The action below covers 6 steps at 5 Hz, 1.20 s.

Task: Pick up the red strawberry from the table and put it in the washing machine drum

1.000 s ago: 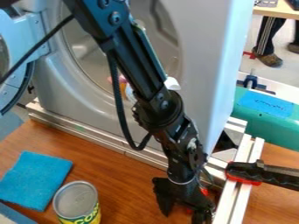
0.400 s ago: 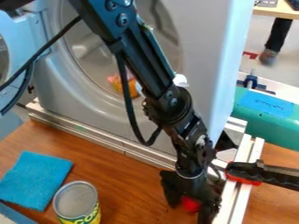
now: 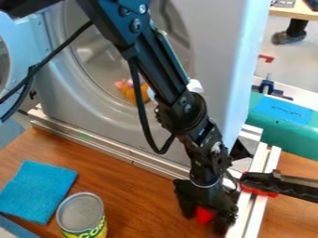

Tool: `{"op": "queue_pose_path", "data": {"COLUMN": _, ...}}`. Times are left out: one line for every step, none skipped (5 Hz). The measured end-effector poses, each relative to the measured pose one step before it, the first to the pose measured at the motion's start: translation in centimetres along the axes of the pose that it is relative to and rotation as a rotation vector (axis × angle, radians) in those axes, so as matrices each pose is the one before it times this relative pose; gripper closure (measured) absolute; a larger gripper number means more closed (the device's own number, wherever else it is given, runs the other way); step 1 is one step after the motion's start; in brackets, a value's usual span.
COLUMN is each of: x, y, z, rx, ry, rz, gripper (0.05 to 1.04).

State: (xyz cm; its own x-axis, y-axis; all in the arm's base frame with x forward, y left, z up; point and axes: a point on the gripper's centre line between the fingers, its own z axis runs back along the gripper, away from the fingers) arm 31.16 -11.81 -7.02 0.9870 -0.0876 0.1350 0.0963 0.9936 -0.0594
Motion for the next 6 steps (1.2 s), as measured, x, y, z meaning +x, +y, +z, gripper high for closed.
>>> {"op": "queue_pose_path", "data": {"x": 0.042, "y": 0.05, "z": -0.03, "rx": -0.001, "ry": -0.0061, "rz": 0.0169, "gripper": 0.3}}
{"op": "queue_pose_path", "data": {"x": -0.79, "y": 0.349, "z": 0.199, "rx": 0.0117, "ry": 0.0019, "rz": 0.0041, "gripper": 0.3}}
{"op": "queue_pose_path", "data": {"x": -0.981, "y": 1.029, "z": 3.738, "rx": 0.0502, "ry": -0.0093, "rz": 0.0503, "gripper": 0.3}}
{"op": "queue_pose_path", "data": {"x": -1.524, "y": 2.316, "z": 6.015, "rx": 0.0488, "ry": -0.075, "rz": 0.079, "gripper": 0.3}}
{"op": "queue_pose_path", "data": {"x": 1.287, "y": 4.436, "z": 4.699, "rx": 0.0287, "ry": -0.1626, "rz": 0.1485, "gripper": 0.3}}
{"op": "queue_pose_path", "data": {"x": 2.281, "y": 3.778, "z": 2.055, "rx": 0.0613, "ry": -0.1189, "rz": 0.1215, "gripper": 0.3}}
